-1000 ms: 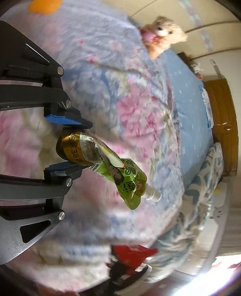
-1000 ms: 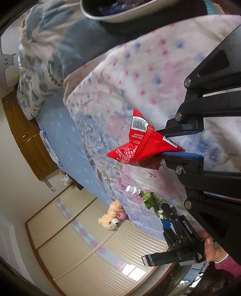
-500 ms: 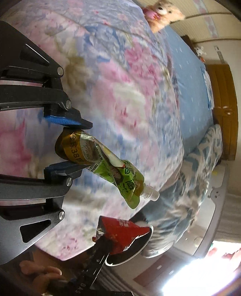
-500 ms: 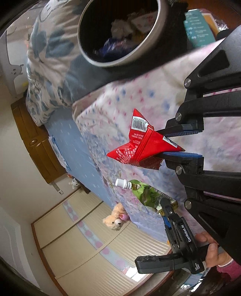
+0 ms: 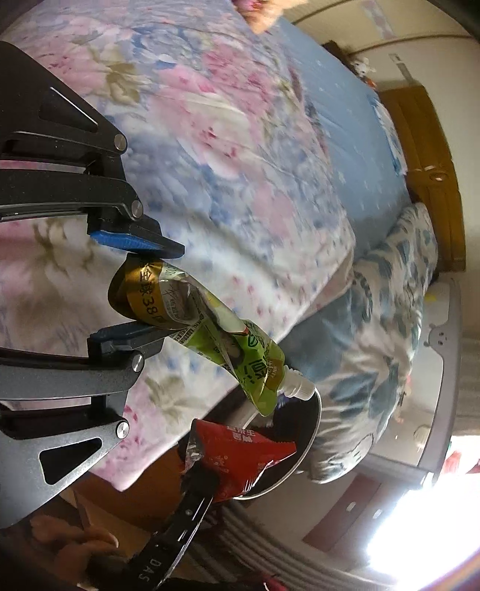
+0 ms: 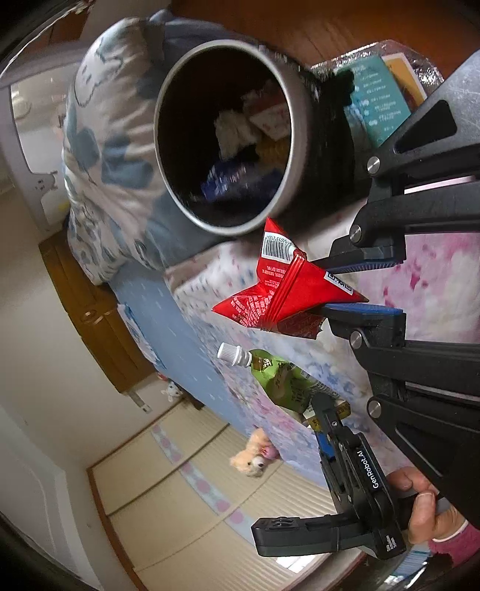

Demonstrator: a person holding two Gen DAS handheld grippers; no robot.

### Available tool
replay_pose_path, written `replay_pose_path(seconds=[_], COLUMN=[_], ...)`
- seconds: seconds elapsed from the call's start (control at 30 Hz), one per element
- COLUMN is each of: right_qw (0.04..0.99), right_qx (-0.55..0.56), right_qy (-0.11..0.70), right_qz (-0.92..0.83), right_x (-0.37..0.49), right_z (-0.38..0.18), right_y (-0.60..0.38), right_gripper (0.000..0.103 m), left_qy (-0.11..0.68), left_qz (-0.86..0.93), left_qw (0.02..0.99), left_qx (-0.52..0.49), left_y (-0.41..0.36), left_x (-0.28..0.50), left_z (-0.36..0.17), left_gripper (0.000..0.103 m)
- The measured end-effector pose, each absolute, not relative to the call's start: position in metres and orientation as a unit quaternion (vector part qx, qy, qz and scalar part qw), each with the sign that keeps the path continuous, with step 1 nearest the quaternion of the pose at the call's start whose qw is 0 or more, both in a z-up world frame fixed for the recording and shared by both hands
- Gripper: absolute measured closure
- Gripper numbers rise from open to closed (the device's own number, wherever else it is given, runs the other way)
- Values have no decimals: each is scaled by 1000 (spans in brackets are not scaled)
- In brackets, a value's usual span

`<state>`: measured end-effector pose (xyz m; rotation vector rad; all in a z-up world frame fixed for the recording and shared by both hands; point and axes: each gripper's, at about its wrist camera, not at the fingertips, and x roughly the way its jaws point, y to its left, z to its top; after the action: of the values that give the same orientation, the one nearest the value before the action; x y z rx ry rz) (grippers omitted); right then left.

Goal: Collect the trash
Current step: 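Carry the drink pouch and red snack bag over the black bin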

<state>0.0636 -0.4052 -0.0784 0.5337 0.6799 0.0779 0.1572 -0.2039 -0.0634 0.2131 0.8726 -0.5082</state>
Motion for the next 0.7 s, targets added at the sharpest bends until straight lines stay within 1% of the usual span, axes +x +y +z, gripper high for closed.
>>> replay_pose_path(seconds=[0.3, 0.7], right_qw=[910, 910], right_qx=[274, 284], right_qy=[313, 302], right_qz=[6, -19], right_x=[44, 37], right_z=[-76, -72], right_y=[-438, -463], right_gripper=[89, 89], left_qy=[402, 393], left_qz=[-264, -276], left_qw=[867, 864], left_qx=[128, 150], left_y=[-245, -280], left_x=[150, 148], left_z=[-56, -51], left_gripper=[72, 72])
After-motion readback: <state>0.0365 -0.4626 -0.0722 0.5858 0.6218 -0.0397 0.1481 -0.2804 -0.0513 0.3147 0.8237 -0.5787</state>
